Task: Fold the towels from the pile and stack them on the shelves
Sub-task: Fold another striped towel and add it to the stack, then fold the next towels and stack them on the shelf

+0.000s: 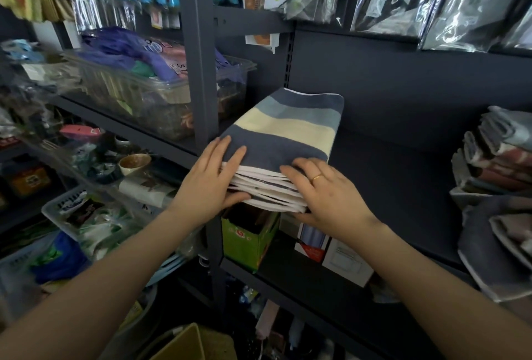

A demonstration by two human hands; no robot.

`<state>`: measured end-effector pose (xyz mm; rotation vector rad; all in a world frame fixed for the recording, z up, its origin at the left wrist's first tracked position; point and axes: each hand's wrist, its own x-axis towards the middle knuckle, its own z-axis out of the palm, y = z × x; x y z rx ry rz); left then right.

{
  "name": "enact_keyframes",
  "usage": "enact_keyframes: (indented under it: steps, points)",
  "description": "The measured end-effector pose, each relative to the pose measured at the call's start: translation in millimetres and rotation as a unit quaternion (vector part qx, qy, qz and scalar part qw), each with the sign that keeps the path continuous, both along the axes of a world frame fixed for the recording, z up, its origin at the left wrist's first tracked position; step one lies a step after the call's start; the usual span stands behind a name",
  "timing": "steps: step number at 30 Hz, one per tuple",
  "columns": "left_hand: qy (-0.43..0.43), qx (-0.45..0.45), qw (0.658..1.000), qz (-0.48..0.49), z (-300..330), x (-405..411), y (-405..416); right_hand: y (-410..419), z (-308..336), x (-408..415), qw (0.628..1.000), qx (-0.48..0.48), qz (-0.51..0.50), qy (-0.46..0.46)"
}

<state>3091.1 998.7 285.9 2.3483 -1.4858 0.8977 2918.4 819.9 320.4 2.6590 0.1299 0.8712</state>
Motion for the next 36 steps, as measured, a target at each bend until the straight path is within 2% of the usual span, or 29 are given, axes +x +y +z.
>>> enact_keyframes:
  steps: [3, 8, 15, 17, 19, 20, 22, 23, 26, 29, 32, 36]
  points:
    - [-0.038, 0.032, 0.998, -0.024, -5, -3, -1, -5, -8, -2, 0.998, 0.030, 0.019, -0.048]
    - [-0.124, 0.019, 0.992, -0.012, 4, -2, -13, -1, -19, -1, 0.995, 0.036, 0.035, -0.083]
    - [-0.098, -0.005, 0.995, 0.009, 14, 8, -8, 13, -14, 15, 0.997, 0.059, -0.007, -0.045]
    - [-0.093, -0.022, 0.995, 0.001, 15, 4, -4, 16, -9, 14, 0.991, 0.132, 0.003, -0.037]
    - [-0.080, -0.021, 0.996, 0.015, 16, -1, 2, 13, 3, 11, 0.964, 0.263, 0.005, -0.048]
    - [-0.074, -0.022, 0.997, 0.022, 16, -3, 4, 10, 7, 8, 0.955, 0.289, -0.011, -0.058]
    - [-0.062, -0.027, 0.997, 0.029, 17, -8, 9, 4, 6, -3, 0.965, 0.253, -0.052, -0.051]
    - [-0.052, -0.031, 0.998, 0.027, 18, -12, 10, 3, 3, -11, 0.970, 0.233, -0.061, -0.020]
    - [-0.022, -0.036, 0.999, -0.025, 25, -34, 13, 8, -9, -41, 0.961, 0.259, -0.079, 0.055]
    - [-0.019, -0.015, 0.993, -0.118, 42, -63, 5, 17, -2, -72, 0.963, 0.248, -0.109, 0.012]
    - [-0.015, -0.018, 0.980, -0.198, 64, -101, -13, 17, 14, -100, 0.974, 0.179, -0.130, -0.041]
    - [-0.036, -0.033, 0.966, -0.255, 85, -154, -43, 5, 40, -149, 0.983, 0.087, -0.137, -0.089]
